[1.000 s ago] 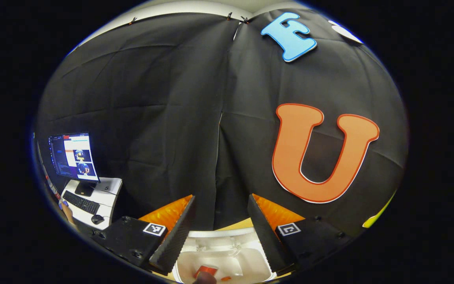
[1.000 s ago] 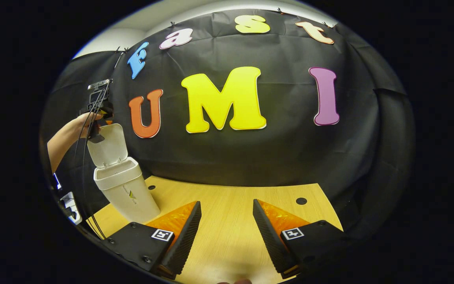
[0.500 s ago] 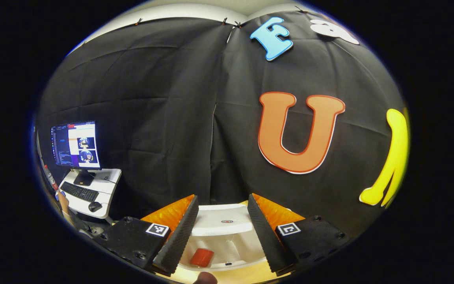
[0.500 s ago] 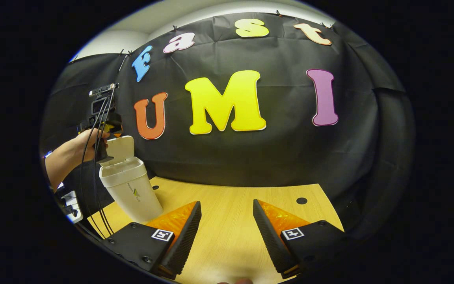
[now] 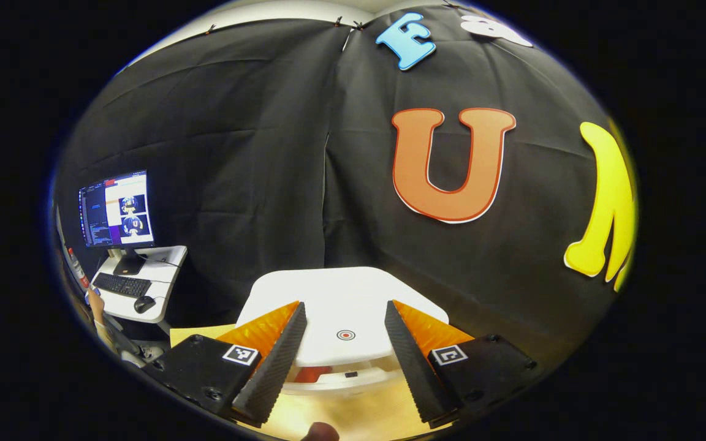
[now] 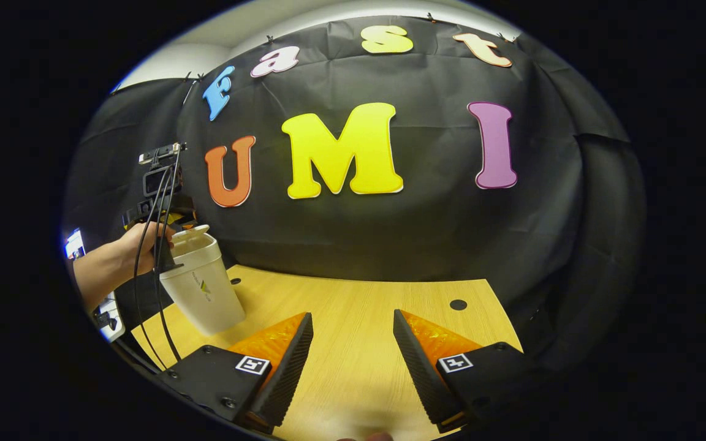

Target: Press the lid of the desktop garbage bin to open it, pick up the crumpled paper on the desktop and throw it into the bin, then pick up the pop can on the desktop and drop it into the bin, and finally close the garbage bin lid.

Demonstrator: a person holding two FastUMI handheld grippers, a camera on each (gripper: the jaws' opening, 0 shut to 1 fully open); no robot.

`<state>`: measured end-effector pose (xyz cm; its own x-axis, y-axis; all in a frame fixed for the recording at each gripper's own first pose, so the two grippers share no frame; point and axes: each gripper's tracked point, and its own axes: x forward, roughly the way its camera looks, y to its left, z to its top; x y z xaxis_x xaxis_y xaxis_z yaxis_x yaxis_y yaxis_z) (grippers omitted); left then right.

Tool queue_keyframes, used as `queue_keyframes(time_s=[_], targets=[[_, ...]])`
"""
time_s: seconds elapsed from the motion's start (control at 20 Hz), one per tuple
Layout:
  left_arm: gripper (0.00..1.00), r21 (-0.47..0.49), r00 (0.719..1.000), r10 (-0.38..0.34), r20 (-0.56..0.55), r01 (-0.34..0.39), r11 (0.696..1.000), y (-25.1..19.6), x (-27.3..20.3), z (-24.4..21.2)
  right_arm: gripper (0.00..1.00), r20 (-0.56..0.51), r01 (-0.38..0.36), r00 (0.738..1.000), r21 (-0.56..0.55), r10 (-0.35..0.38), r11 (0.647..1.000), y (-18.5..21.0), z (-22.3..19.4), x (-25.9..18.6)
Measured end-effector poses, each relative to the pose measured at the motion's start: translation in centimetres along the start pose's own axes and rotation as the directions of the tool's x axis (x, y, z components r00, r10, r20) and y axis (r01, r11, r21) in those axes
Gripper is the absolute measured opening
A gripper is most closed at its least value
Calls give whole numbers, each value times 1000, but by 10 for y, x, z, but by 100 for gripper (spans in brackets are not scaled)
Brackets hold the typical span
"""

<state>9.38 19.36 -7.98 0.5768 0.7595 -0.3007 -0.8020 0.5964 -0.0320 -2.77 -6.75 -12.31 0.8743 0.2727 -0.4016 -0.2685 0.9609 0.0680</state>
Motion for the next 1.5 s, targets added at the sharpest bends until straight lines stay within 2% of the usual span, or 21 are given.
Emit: queue_keyframes(time_s=[0.25,0.45,0.75,0.85,1.0,1.15,1.25,1.3,1.4,1.45,1.5], targets=[[87,17,998,12,-62,-11,1000,4,5,-34,84,-16,-24,1000,0,24,1000,11,-3,7],[87,82,1000,9,1,-10,997,0,8,-33,84,-30,-41,999,-7,41,999,18,-7,14],[86,88,995,-1,100,-8,996,4,7,-37,83,-46,-77,996,-19,76,997,30,-9,22],[85,50,993,-8,115,2,999,2,8,-44,83,-48,-86,995,-20,85,996,31,-9,25],[84,134,985,-28,169,5,991,0,6,-39,85,-53,-100,994,-30,99,995,34,-9,30],[84,126,982,-49,185,25,992,3,8,-46,85,-53,-116,992,-33,114,993,39,-9,36],[84,160,978,-48,204,15,987,1,7,-39,85,-45,-117,992,-31,115,993,40,-7,39],[84,207,975,-61,211,16,978,-3,6,-34,85,-33,-112,993,-31,111,993,40,-4,40],[77,289,973,-106,207,42,957,-9,3,-25,85,3,-96,995,-33,97,995,39,6,40],[73,283,965,-143,220,77,956,-19,-1,-26,85,26,-84,996,-32,85,996,38,12,39],[74,274,953,-177,248,106,956,-24,-8,-18,85,45,-75,996,-29,77,997,39,17,38]])
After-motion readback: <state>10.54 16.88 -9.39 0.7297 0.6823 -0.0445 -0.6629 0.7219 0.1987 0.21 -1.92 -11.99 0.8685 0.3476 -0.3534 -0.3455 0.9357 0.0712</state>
